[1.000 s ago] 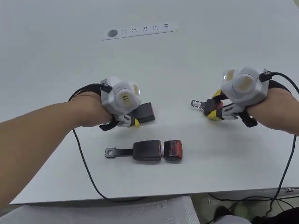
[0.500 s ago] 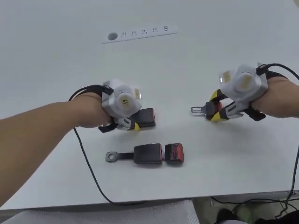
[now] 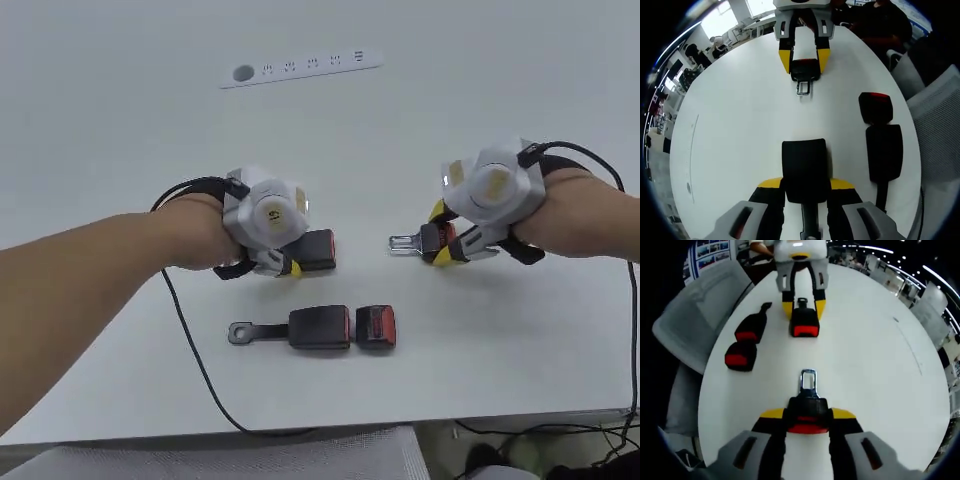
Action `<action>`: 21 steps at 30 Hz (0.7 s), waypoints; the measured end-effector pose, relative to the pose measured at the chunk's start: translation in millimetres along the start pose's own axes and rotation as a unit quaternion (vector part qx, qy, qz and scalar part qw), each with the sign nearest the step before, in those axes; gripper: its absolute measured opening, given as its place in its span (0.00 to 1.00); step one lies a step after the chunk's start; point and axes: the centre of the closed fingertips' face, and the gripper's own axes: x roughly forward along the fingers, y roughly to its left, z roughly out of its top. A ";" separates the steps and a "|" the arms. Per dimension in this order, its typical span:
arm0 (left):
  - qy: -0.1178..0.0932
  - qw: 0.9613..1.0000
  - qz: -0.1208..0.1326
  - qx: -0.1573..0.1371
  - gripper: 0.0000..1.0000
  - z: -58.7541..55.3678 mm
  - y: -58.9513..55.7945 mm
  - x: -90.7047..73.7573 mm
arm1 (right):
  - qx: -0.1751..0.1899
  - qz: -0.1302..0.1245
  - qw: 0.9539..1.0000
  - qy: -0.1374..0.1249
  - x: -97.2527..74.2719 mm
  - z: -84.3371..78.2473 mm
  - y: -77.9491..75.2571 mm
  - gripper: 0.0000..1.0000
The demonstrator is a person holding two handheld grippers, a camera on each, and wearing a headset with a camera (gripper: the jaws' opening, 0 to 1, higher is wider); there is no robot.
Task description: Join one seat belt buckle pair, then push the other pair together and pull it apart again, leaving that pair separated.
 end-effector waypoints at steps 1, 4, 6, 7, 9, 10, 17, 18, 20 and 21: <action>0.000 1.000 0.000 0.000 0.33 -0.1 0.0 0.0 | 0.004 -0.001 1.000 -0.001 1.9 2.8 -0.4 0.32; 0.002 1.000 0.002 0.004 0.33 -0.3 -0.3 -0.2 | 0.001 0.000 1.000 -0.006 9.7 16.3 0.8 0.32; 0.001 1.000 0.002 0.006 0.33 -0.2 -0.2 0.2 | -0.001 0.000 1.000 -0.011 14.8 25.1 0.6 0.32; 0.001 1.000 0.003 0.006 0.33 -0.3 0.0 0.3 | -0.001 0.000 1.000 -0.011 16.8 28.1 0.1 0.32; 0.002 1.000 0.005 0.007 0.33 -0.4 0.2 0.3 | -0.003 0.002 1.000 -0.014 21.4 36.2 -0.4 0.32; 0.003 1.000 0.006 0.006 0.33 -0.6 0.2 0.4 | -0.005 0.002 1.000 -0.015 22.9 38.8 -0.3 0.32; 0.004 1.000 0.007 0.002 0.33 -0.9 0.5 0.2 | -0.011 0.006 1.000 -0.009 30.4 50.2 -0.7 0.32; 0.004 1.000 0.007 0.002 0.33 -0.8 0.6 0.3 | -0.012 0.006 1.000 -0.008 31.1 51.1 -1.0 0.31; 0.004 1.000 0.007 0.001 0.33 -0.8 0.8 0.5 | -0.011 0.006 1.000 -0.007 32.5 53.1 -1.0 0.32; 0.004 1.000 0.006 0.001 0.33 -0.8 0.9 0.5 | -0.011 0.006 1.000 -0.006 33.5 54.2 -1.1 0.32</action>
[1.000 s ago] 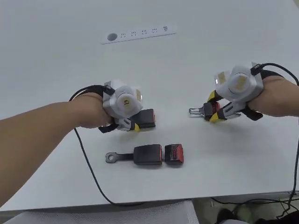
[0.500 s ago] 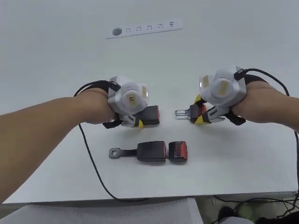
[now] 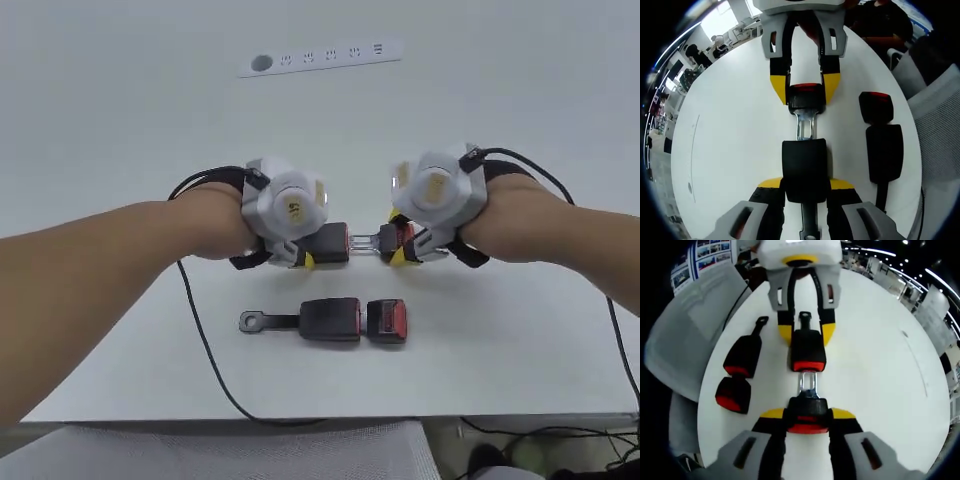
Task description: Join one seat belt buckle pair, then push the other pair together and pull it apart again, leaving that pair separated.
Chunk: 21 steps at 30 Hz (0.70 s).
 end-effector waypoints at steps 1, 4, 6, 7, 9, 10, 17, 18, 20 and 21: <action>0.000 1.000 0.000 0.000 0.33 0.0 0.0 0.0 | 0.000 0.000 1.000 0.000 0.4 0.6 0.2 0.32; 0.000 1.000 0.000 -0.001 0.33 -0.1 0.1 0.1 | -0.003 -0.005 1.000 0.003 0.6 2.7 1.4 0.31; 0.000 1.000 -0.001 -0.001 0.33 0.0 0.1 0.1 | 0.002 -0.006 1.000 -0.005 0.2 4.3 2.1 0.31; 0.000 1.000 -0.001 -0.001 0.33 0.0 0.2 0.1 | 0.005 -0.007 1.000 -0.003 0.2 4.0 2.8 0.31; -0.001 1.000 -0.002 -0.001 0.33 0.0 0.3 0.2 | 0.000 -0.008 1.000 -0.003 0.2 4.9 3.6 0.31; -0.001 1.000 -0.002 -0.001 0.33 0.0 0.3 0.2 | 0.001 -0.007 1.000 -0.005 1.0 6.3 3.6 0.31; -0.010 1.000 -0.001 0.001 0.33 0.3 0.5 -0.1 | 0.000 -0.008 1.000 -0.025 5.5 10.7 2.6 0.31; -0.011 1.000 -0.001 0.001 0.33 0.4 0.6 -0.1 | 0.000 -0.006 1.000 -0.027 6.0 11.5 2.1 0.31; -0.012 1.000 0.000 0.002 0.32 0.5 0.3 0.2 | -0.003 -0.004 1.000 -0.026 6.8 11.4 1.6 0.30; -0.013 1.000 0.000 0.001 0.32 0.7 0.1 0.2 | -0.005 -0.003 1.000 -0.027 6.7 10.7 1.8 0.30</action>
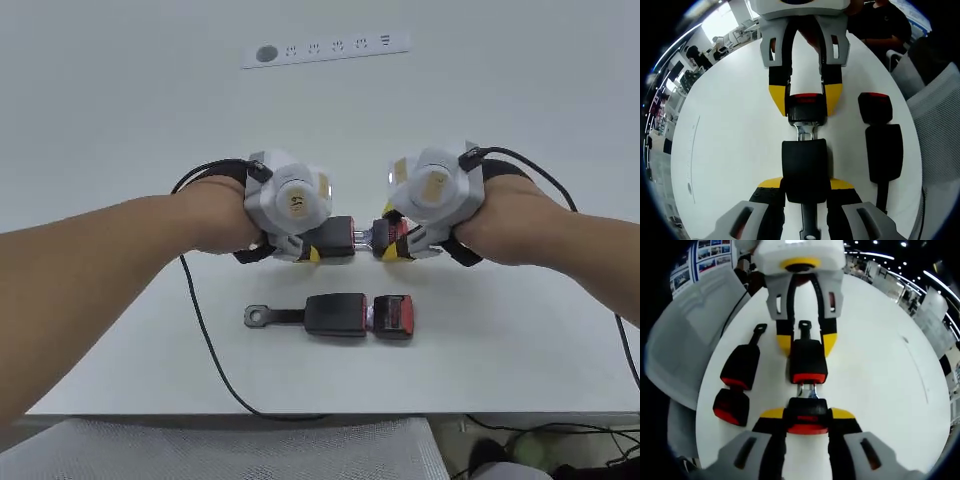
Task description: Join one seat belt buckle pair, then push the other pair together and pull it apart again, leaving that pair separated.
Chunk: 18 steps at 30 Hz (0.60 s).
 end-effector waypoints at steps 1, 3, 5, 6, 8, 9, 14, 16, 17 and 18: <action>-0.002 1.000 0.001 0.002 0.32 0.1 -0.2 -0.1 | -0.003 0.000 1.000 -0.001 -0.1 0.3 0.3 0.30; -0.007 1.000 0.002 -0.002 0.32 -0.1 0.1 -0.2 | 0.000 -0.001 1.000 -0.001 0.2 1.1 0.0 0.30; -0.013 1.000 0.000 -0.011 0.32 -0.4 0.4 0.0 | 0.000 -0.001 1.000 0.002 0.6 2.9 0.0 0.29; -0.012 1.000 0.000 -0.011 0.32 -0.3 0.4 0.0 | 0.002 -0.001 1.000 0.005 0.9 3.4 -0.2 0.29; -0.015 1.000 -0.001 -0.011 0.32 0.1 -0.3 0.1 | 0.002 0.001 1.000 0.006 1.5 4.8 -0.9 0.29; -0.016 1.000 -0.002 -0.011 0.31 0.2 -0.2 0.1 | 0.003 0.003 1.000 0.006 1.8 5.3 -1.7 0.29; -0.018 1.000 -0.007 -0.007 0.31 1.4 -0.6 0.4 | 0.003 0.008 1.000 0.001 2.9 7.7 -2.9 0.28; -0.019 1.000 -0.009 -0.005 0.31 1.9 -0.4 0.7 | 0.007 0.012 1.000 -0.007 6.3 14.1 -2.8 0.28; -0.021 1.000 -0.011 -0.005 0.31 1.7 -0.3 0.7 | 0.006 0.012 1.000 -0.008 8.8 17.7 -2.7 0.28; -0.022 1.000 -0.011 -0.006 0.31 1.5 -0.3 0.6 | 0.003 0.011 1.000 -0.005 10.9 20.8 -2.9 0.28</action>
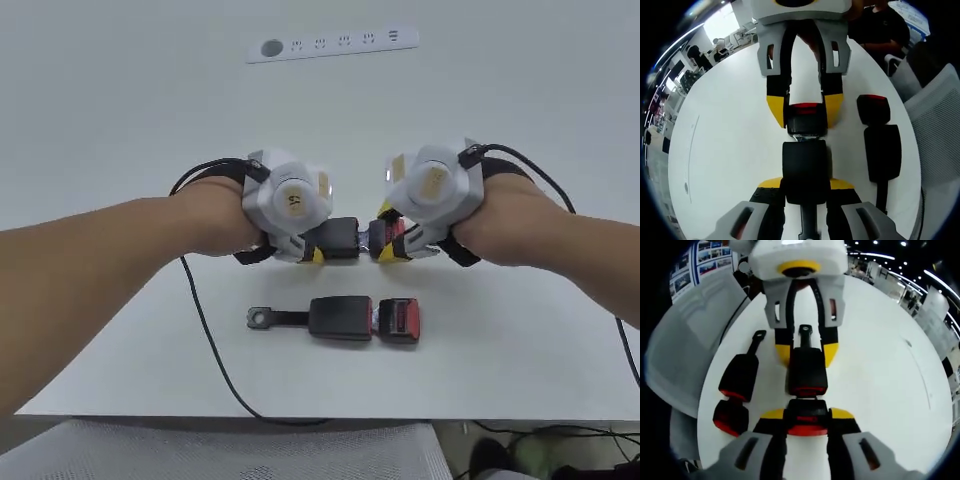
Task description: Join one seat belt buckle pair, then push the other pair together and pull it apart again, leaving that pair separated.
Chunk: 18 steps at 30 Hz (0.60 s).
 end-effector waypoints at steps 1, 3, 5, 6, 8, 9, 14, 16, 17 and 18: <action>-0.001 1.000 0.000 0.000 0.31 -0.1 0.0 0.0 | 0.004 0.001 1.000 0.001 0.9 1.3 -0.8 0.28; -0.003 1.000 0.000 -0.004 0.31 -0.7 0.2 -0.3 | 0.006 0.000 1.000 0.001 1.0 1.1 -1.2 0.28; -0.004 1.000 0.000 -0.003 0.31 -0.4 -0.1 -0.2 | 0.005 -0.001 1.000 -0.001 0.6 0.6 -1.1 0.28; -0.003 1.000 0.000 -0.002 0.31 -0.4 -0.5 -0.2 | 0.006 0.000 1.000 -0.002 0.6 0.5 -1.2 0.28; 0.001 1.000 -0.001 0.000 0.32 -0.4 -0.6 0.0 | 0.006 0.000 1.000 -0.003 0.6 0.6 -0.9 0.28; 0.003 1.000 -0.002 0.001 0.32 -0.1 -0.8 0.2 | 0.006 0.000 1.000 -0.002 0.6 0.8 -0.7 0.28; 0.001 1.000 -0.001 0.001 0.32 1.6 -3.6 -2.3 | 0.005 -0.001 1.000 -0.003 0.1 1.1 0.2 0.29; -0.002 1.000 0.000 0.000 0.32 2.3 -4.8 -3.5 | 0.005 -0.003 1.000 -0.004 0.0 1.3 0.7 0.29; -0.003 1.000 0.001 0.000 0.32 2.7 -5.2 -4.0 | 0.004 -0.003 1.000 -0.004 0.1 1.5 0.9 0.29; -0.002 1.000 0.001 -0.001 0.32 2.9 -5.5 -4.4 | 0.004 -0.003 1.000 -0.004 0.1 1.5 0.8 0.29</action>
